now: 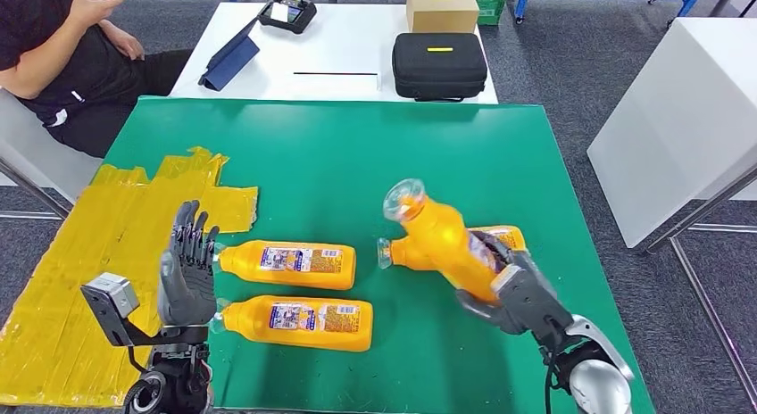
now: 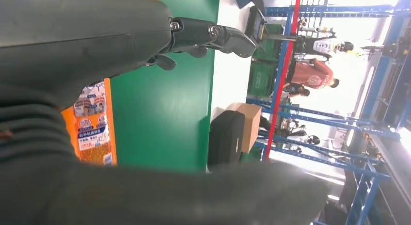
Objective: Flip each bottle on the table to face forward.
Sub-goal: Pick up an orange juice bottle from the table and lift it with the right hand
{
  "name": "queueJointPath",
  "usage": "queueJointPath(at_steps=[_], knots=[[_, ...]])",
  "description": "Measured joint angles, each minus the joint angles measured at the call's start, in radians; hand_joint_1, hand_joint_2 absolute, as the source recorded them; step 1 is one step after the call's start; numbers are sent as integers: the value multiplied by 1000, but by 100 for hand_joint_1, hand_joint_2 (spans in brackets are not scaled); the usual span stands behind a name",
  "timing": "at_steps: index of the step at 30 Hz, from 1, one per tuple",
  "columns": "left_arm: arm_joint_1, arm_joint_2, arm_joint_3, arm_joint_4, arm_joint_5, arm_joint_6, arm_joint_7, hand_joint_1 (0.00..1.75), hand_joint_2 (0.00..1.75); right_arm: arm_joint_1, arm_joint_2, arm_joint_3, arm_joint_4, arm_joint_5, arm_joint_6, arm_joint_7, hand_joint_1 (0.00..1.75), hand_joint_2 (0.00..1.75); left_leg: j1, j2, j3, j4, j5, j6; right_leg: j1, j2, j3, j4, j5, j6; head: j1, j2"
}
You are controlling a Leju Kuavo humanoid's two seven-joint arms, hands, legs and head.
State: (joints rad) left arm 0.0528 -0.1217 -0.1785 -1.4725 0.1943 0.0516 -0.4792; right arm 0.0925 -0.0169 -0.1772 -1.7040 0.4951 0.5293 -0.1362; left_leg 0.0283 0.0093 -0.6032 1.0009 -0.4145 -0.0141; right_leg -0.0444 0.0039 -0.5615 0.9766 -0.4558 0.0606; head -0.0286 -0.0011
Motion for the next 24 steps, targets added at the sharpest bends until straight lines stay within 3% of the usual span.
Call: queueJointPath(at_steps=[6,10,13,17,21,24], knots=[[9,0,3,-1,17,-7,-18,0,175,-23,106,-162,-141,11,-27,-92,175,175,-4,-1,-3,0,1,2,-4,0,-2,0,1,1,0,0],[9,3,4,0,100,-67,-19,0,175,-31,110,-176,-181,-65,-68,-160,175,175,-5,-1,-5,0,1,2,-5,0,-2,0,1,1,0,0],[11,11,4,-1,198,-127,-7,0,175,-66,70,-59,-103,-77,-201,-158,175,175,-5,0,-7,-1,1,3,-4,0,-3,0,1,2,0,0],[19,15,-6,-14,240,-144,18,0,175,-179,73,208,123,-42,-413,-124,175,175,-4,2,-5,0,6,3,-4,1,-5,1,3,4,0,0],[18,17,-35,-26,247,-150,35,0,175,-275,109,413,298,-74,-461,-69,175,175,-3,-1,-8,0,8,2,-2,-2,-7,1,3,4,0,0],[9,19,-53,-29,248,-155,47,0,175,-324,131,495,381,-82,-474,-38,175,175,-3,-2,-10,0,9,2,-3,-4,-8,1,4,4,0,0]])
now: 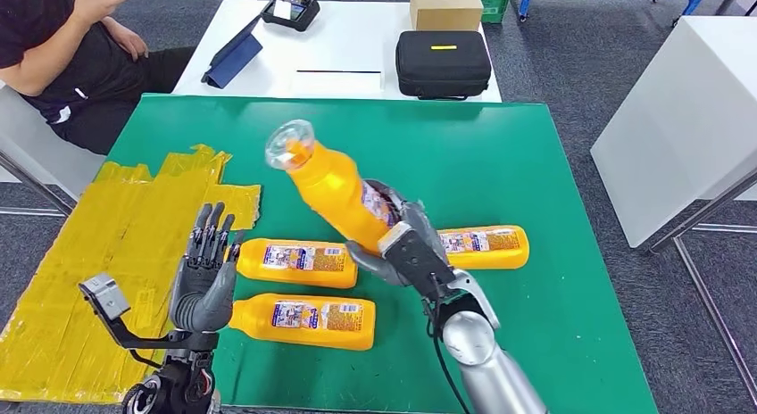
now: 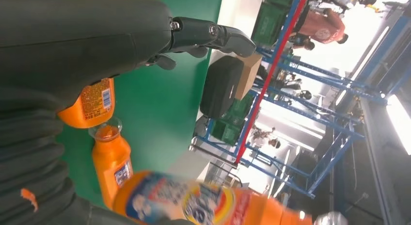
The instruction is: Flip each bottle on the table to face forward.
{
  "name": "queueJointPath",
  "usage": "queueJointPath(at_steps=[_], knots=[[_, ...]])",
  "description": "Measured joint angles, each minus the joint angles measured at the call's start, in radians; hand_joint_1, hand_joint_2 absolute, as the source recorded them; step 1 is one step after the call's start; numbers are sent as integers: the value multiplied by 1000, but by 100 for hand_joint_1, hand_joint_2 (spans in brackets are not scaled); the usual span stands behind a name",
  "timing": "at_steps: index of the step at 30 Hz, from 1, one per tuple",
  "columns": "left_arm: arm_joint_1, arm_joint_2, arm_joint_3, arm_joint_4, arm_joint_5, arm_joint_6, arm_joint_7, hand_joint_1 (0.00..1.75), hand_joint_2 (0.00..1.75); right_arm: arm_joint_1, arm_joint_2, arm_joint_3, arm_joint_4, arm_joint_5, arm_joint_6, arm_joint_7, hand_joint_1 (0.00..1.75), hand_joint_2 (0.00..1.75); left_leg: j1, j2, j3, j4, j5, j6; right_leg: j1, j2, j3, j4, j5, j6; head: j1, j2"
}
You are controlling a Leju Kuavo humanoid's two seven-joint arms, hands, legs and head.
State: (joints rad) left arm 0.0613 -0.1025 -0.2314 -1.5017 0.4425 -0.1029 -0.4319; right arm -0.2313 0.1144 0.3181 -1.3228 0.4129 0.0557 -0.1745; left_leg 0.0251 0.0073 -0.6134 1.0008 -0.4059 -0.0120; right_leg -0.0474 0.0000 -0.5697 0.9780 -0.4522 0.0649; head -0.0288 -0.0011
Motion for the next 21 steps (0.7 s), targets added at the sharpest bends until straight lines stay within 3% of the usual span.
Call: queueJointPath(at_steps=[6,21], knots=[[-42,4,-47,0,0,-1,20,0,175,-70,38,119,124,18,-11,48,175,175,-2,0,-3,0,0,0,-2,-1,-3,0,1,2,0,0],[-120,7,-96,24,35,47,42,0,175,-140,99,275,282,89,-8,72,175,175,-2,0,-3,0,0,0,-2,0,-4,0,1,2,0,0]])
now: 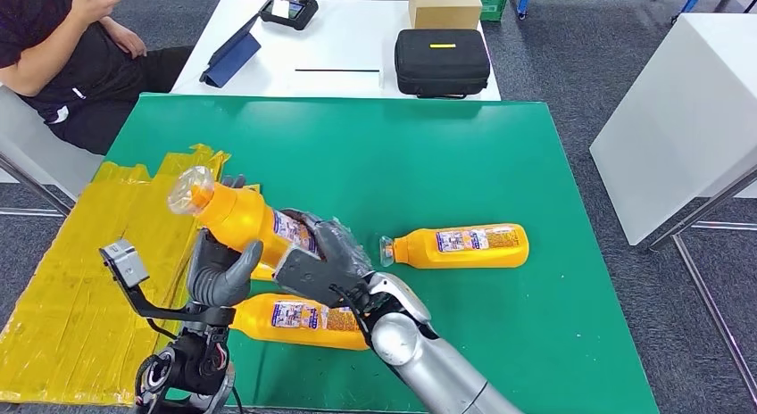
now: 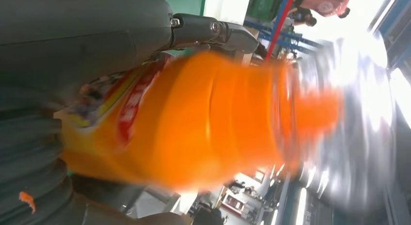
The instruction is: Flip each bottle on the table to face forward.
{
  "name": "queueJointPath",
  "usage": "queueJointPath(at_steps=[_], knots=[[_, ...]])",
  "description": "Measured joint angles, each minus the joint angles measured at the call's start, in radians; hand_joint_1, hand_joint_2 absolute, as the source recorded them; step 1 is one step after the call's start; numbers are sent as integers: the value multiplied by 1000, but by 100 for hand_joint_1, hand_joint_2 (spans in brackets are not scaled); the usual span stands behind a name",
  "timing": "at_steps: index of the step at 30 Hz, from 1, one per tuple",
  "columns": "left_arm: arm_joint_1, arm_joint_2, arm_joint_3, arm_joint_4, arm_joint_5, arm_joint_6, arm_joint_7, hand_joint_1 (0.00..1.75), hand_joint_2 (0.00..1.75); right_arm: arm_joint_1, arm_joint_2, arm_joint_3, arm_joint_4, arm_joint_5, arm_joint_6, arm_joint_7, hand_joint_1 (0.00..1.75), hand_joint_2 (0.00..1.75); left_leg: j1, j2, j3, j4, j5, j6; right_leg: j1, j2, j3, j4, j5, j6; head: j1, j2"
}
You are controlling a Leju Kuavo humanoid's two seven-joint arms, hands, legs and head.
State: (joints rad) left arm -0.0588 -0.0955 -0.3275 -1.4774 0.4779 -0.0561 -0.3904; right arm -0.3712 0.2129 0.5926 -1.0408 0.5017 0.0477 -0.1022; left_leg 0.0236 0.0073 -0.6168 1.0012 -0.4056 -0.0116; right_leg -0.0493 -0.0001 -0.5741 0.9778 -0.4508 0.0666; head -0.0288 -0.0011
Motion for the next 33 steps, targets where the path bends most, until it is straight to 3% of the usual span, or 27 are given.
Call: queueJointPath(at_steps=[10,11,14,15,33], knots=[[25,4,33,3,4,51,19,2,175,-19,20,157,52,109,-57,81,175,175,0,0,-1,0,0,0,0,0,-1,0,0,0,0,0],[28,5,35,2,4,51,19,34,175,-21,20,164,54,109,-58,84,175,175,0,0,-1,0,0,0,0,0,-1,0,0,0,0,0],[35,5,40,1,2,55,20,163,175,-26,19,177,57,109,-59,89,175,175,0,0,-1,0,0,0,0,0,-1,0,0,0,0,0],[37,5,42,0,1,57,20,175,175,-28,19,180,57,109,-59,90,175,175,0,0,-1,0,0,0,0,0,-1,0,0,0,0,0],[59,-2,77,-13,-22,52,8,175,175,-46,19,194,79,132,-64,77,175,175,0,0,-1,0,0,0,0,0,-1,0,0,0,0,0]])
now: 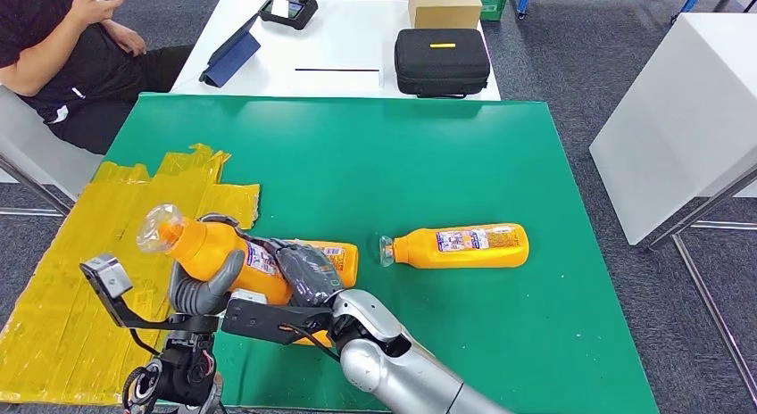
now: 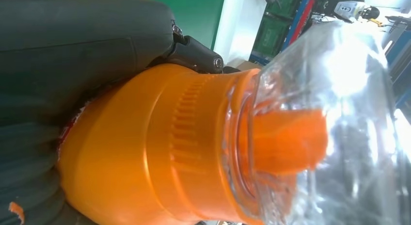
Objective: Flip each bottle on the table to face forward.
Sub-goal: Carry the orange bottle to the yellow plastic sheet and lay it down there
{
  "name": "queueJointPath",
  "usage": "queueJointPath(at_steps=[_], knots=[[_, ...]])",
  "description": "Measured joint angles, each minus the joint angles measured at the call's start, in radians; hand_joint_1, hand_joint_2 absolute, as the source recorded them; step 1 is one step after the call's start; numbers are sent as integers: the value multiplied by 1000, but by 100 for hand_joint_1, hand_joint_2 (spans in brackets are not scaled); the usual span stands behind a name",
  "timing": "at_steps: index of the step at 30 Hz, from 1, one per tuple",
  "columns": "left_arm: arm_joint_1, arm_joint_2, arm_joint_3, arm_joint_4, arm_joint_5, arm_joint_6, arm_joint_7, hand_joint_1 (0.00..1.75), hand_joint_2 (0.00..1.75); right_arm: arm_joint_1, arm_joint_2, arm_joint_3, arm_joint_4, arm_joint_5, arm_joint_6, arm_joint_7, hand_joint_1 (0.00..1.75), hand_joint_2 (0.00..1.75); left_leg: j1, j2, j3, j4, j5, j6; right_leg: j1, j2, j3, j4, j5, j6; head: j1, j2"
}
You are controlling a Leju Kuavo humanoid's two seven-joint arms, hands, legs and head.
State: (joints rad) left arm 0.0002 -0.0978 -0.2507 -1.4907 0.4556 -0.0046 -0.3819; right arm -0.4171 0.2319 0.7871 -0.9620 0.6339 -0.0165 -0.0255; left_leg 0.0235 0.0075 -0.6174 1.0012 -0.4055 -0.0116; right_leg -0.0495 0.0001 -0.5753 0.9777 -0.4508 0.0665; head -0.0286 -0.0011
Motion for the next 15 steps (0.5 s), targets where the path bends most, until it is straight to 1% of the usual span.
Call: queueJointPath(at_steps=[4,5,8,9,12,15], knots=[[0,-9,12,-1,-5,-11,-2,175,175,-3,0,-5,5,9,-10,-13,175,175,0,0,0,0,0,0,0,0,0,0,0,0,0,0],[0,-11,15,-1,-5,-12,-2,175,175,-3,0,-7,6,11,-13,-16,131,175,0,0,0,0,0,0,0,0,0,0,0,0,0,0],[0,-17,23,-3,-8,-15,-3,175,175,-2,0,-9,7,16,-22,-23,0,44,0,0,0,0,0,0,0,0,0,0,0,0,0,0],[-1,-19,27,-5,-13,-15,-4,175,175,0,0,-11,7,16,-24,-28,0,0,0,0,0,0,0,0,0,0,0,0,0,0,0,0],[-7,-23,47,-14,-89,15,-23,175,175,17,-4,-25,-5,8,-28,-42,0,0,0,0,0,0,0,0,0,0,0,0,0,0,0,0],[-20,-23,85,-28,-295,122,-57,175,175,60,-22,-55,-65,13,-18,-48,0,0,0,0,0,0,0,0,0,0,0,0,0,0,0,0]])
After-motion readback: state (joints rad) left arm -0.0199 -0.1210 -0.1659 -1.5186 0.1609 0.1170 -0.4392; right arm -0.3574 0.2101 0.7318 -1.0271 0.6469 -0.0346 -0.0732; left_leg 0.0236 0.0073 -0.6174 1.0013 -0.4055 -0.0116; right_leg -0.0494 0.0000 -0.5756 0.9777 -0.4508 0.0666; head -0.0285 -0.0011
